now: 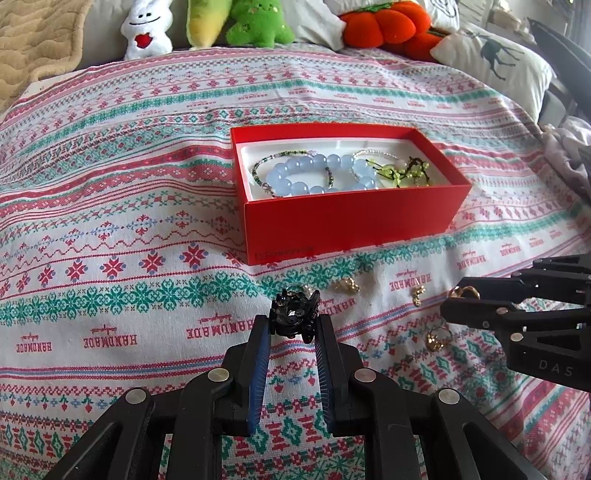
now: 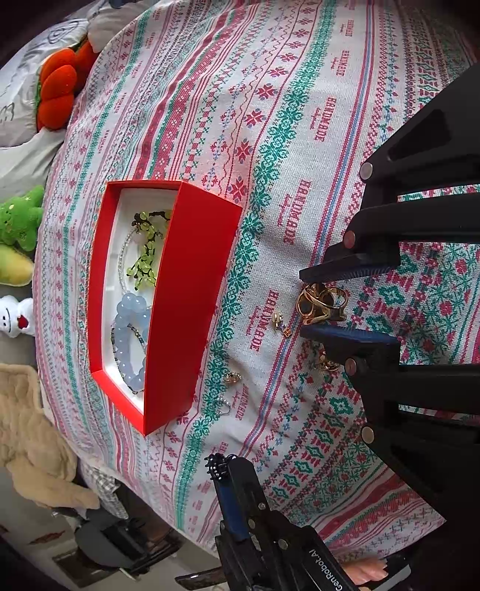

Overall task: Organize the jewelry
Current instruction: 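Carry the black spiky ring and gold ring over the red box with both tools, then lower both rings into the red box and open both tools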

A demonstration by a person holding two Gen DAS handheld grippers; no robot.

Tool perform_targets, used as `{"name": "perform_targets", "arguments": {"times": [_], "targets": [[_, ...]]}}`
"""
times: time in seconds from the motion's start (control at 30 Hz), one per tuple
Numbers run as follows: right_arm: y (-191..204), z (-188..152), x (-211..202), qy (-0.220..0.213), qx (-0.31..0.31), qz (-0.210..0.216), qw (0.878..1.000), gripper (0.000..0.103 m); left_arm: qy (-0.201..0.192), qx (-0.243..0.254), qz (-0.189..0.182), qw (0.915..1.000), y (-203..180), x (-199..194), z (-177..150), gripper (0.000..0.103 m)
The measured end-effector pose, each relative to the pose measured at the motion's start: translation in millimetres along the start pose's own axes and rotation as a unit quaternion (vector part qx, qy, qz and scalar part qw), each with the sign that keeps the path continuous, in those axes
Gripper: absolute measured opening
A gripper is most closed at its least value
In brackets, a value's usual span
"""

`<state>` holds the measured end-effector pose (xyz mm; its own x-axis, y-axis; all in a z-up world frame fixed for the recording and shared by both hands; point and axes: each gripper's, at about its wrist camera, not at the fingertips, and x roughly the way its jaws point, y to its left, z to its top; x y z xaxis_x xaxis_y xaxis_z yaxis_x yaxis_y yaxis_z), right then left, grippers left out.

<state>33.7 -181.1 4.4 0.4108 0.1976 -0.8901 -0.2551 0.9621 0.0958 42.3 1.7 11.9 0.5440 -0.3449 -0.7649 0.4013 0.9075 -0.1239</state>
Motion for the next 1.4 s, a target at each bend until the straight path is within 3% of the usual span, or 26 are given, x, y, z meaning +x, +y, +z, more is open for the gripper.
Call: {"name": "perform_targets", "arguments": {"times": [0.33,0.77,1.4], "targets": [[0,9,-20,-0.020,0.004,0.002,1.000,0.024,-0.009,0.001,0.000,1.0000,0,-6,14,0.019],[-9,44,-44,-0.064,0.041,0.027,0.997,0.025,-0.028,-0.008,-0.005,0.9996,-7,-8,49,0.019],[-41,81,-22,-0.084,0.093,0.024,0.992,0.025,-0.012,-0.034,0.010,0.9993,-11,41,82,0.019]]}}
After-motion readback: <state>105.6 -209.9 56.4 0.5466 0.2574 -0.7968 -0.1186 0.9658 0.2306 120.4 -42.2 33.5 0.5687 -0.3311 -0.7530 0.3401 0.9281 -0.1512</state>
